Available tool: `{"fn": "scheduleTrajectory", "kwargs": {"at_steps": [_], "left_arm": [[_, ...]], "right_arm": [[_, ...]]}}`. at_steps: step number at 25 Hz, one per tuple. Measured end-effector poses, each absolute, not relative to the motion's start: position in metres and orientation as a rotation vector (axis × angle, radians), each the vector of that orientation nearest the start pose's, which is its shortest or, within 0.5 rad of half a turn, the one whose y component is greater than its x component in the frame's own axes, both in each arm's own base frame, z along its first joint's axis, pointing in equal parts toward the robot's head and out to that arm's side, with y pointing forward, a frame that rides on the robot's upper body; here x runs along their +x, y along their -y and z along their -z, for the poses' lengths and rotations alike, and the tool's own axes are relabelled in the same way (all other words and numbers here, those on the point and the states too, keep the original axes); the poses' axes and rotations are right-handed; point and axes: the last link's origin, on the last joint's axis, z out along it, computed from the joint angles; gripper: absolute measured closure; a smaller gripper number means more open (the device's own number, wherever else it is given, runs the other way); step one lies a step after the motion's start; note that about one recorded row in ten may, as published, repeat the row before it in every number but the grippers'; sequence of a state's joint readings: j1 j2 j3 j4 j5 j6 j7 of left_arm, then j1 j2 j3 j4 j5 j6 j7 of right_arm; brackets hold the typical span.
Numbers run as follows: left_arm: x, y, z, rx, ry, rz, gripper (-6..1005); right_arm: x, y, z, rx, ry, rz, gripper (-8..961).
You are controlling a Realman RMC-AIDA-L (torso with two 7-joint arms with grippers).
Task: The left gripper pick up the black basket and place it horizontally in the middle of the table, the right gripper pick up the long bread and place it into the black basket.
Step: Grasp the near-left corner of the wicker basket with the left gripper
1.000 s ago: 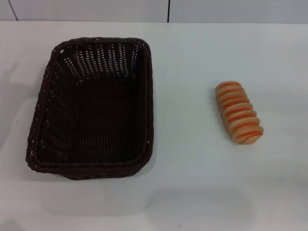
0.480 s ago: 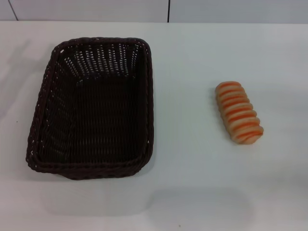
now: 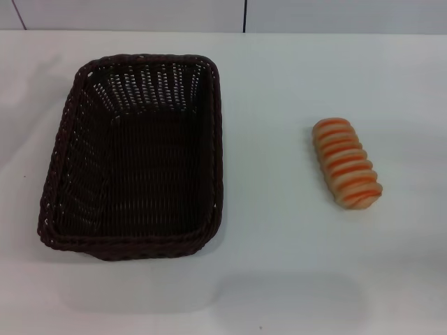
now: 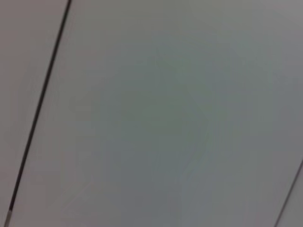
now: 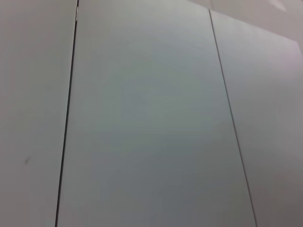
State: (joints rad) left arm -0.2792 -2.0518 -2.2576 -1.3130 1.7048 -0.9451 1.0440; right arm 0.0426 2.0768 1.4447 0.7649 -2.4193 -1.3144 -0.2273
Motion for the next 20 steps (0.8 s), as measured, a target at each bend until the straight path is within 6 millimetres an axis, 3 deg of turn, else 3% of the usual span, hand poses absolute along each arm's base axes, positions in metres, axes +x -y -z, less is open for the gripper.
{"fn": "scheduleTrajectory", "kwargs": {"at_steps": [12, 14, 15, 20], "left_arm": [[-0.208, -0.368, -0.16, -1.996, 1.142, 0.432, 242], [-0.208, -0.368, -0.16, -1.996, 1.142, 0.432, 245], [-0.202, -0.366, -0.157, -2.023, 1.19, 0.333, 246], [-0.197, -0.365, -0.148, -2.041, 1.212, 0.19, 251]], "right_arm": [[0.333, -0.272, -0.119, -0.862, -0.269, -0.691, 286], [0.332, -0.272, -0.119, -0.861, -0.269, -0.692, 286], [0.332, -0.272, -0.119, -0.861, -0.269, -0.692, 287], [0.332, -0.272, -0.119, -0.861, -0.269, -0.691, 286]]}}
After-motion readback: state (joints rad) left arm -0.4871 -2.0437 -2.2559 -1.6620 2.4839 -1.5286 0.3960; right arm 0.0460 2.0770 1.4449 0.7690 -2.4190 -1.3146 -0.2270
